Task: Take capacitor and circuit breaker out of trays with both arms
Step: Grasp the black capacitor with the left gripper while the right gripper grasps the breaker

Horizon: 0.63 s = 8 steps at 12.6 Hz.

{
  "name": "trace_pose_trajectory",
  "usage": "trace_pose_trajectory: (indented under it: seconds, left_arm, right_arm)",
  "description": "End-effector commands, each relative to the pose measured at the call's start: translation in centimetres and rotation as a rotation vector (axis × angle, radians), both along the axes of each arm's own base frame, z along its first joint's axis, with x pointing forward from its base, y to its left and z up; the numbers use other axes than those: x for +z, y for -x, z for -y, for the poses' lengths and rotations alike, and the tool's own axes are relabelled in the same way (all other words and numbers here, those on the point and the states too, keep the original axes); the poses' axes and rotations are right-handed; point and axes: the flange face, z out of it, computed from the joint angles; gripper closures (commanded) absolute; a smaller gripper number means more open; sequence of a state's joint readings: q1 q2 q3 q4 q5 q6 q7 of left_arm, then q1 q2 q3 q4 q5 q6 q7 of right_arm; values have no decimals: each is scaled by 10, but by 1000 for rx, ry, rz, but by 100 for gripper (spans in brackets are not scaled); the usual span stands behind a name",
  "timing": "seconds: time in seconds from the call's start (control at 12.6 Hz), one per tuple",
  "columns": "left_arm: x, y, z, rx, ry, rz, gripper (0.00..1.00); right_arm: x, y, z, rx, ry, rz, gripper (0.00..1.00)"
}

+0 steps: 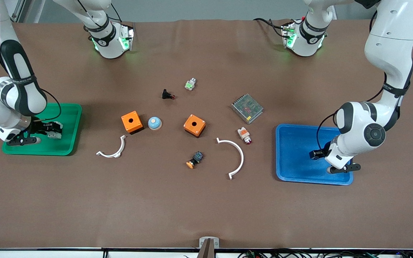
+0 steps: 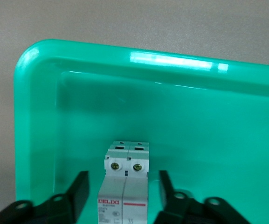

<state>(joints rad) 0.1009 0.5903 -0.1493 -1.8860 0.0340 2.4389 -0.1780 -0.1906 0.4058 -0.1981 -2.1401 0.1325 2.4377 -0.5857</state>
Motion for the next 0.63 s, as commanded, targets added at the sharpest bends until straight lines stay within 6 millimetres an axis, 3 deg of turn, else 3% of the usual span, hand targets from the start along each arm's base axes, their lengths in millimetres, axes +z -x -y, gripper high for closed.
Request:
trace_pose_trajectory:
  seconds: [0.0, 0.16, 0.32, 0.48, 0.55]
  left_arm:
    - [-4, -2, 2, 11, -5, 3, 47]
    - [-7, 0, 3, 9, -7, -4, 62]
    - [-2, 0, 2, 7, -8, -6, 85]
    - [16, -3, 7, 16, -9, 10, 94]
    - [29, -3, 19, 14, -5, 3, 95]
  right_arm:
    - [6, 3, 5, 6, -14, 21, 88]
    - [8, 1, 3, 6, -17, 21, 96]
    - [26, -5, -3, 4, -16, 41, 98]
    - [54, -27, -29, -56, -42, 22, 98]
    - [66, -40, -47, -96, -45, 13, 98]
